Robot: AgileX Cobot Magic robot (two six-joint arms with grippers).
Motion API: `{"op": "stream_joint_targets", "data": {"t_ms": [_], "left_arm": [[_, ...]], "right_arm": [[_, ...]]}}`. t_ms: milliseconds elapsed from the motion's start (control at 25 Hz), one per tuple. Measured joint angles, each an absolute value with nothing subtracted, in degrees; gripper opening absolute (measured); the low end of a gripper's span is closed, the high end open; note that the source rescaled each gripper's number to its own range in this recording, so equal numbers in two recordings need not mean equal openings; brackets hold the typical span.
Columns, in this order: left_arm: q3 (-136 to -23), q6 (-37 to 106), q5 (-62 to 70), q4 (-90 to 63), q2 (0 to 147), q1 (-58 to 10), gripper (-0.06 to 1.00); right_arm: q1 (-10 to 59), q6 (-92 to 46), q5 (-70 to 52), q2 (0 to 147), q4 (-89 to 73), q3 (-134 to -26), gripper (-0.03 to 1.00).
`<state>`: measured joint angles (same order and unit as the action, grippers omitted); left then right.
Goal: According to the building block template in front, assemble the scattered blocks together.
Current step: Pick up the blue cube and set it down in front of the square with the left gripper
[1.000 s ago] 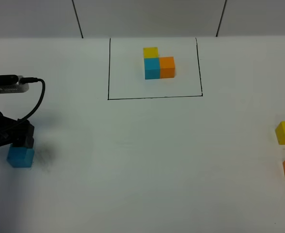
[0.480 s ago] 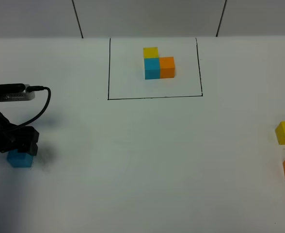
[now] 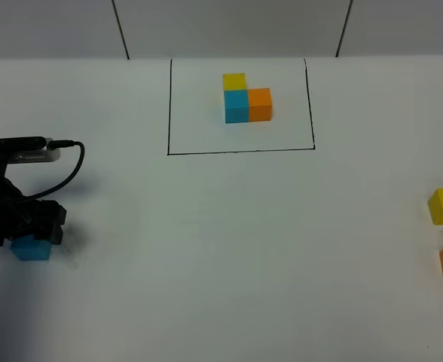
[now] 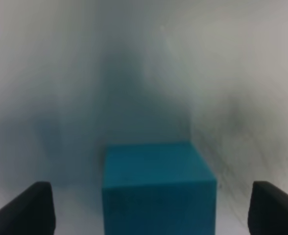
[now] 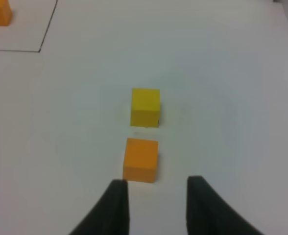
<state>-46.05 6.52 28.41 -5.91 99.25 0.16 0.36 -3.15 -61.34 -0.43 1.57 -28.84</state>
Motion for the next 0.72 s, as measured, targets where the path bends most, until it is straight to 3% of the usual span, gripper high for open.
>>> {"op": "stream_joint_targets", "data": {"t_ms": [520, 720], "left_arm": [[-46.05, 6.52, 28.27, -5.91, 100.48, 0.16, 0.83], [-46.05, 6.47, 28.27, -5.91, 100.48, 0.16, 0.71]], "right_arm": [[0.36, -3.15, -61.34, -0.43, 1.57, -28.84, 0.0], [0.36, -3.15, -61.34, -0.43, 1.57, -28.84, 0.0]]}}
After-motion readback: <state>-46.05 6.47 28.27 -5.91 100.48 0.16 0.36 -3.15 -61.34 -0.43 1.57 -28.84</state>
